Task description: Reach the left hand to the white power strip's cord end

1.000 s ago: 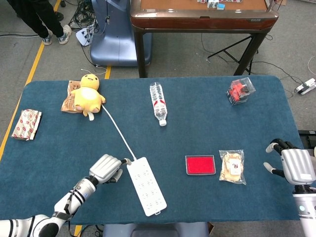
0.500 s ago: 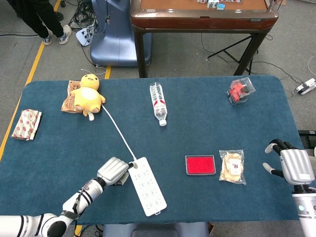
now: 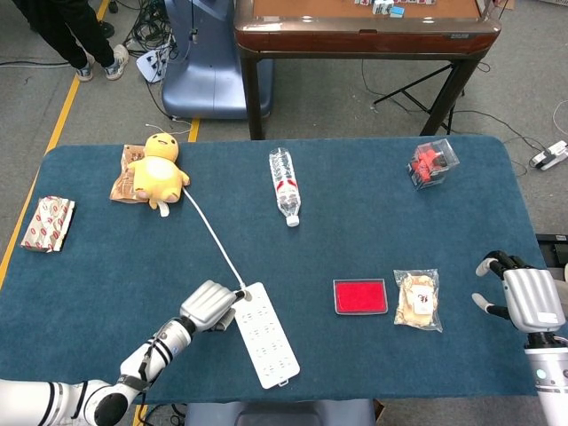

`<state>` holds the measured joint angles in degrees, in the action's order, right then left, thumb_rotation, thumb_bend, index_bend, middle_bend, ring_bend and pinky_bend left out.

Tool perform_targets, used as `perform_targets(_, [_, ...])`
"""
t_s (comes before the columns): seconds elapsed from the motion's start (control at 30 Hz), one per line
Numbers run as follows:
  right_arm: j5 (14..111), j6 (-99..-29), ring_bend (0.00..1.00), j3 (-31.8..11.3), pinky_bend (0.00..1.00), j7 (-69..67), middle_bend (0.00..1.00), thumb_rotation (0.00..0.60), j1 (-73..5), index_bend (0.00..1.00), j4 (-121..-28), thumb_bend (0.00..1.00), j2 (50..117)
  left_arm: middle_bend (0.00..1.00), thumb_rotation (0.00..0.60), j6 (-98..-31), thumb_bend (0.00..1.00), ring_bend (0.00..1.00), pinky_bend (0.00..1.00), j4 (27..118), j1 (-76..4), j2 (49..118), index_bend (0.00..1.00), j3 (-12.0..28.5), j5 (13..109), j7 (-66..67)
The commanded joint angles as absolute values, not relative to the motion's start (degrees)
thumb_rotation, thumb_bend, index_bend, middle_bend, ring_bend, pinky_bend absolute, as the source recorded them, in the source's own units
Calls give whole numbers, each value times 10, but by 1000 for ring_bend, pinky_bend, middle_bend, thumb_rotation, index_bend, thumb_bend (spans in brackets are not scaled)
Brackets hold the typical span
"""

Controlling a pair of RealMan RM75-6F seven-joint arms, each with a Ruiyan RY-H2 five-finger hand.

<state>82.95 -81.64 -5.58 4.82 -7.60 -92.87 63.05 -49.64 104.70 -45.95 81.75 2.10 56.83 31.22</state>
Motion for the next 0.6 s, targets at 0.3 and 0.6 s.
perform_targets(0.3, [826,-814,384,-55,598,47,366,600,-76,480,-927,102,631,1000,600,-498,653,1000,1000,1040,-471,822,313,12,552,318])
perform_targets(0.6, [825,-811,384,-55,598,44,366,600,-78,480,-922,102,634,1000,600,-502,652,1000,1000,1035,-479,829,313,3,544,327])
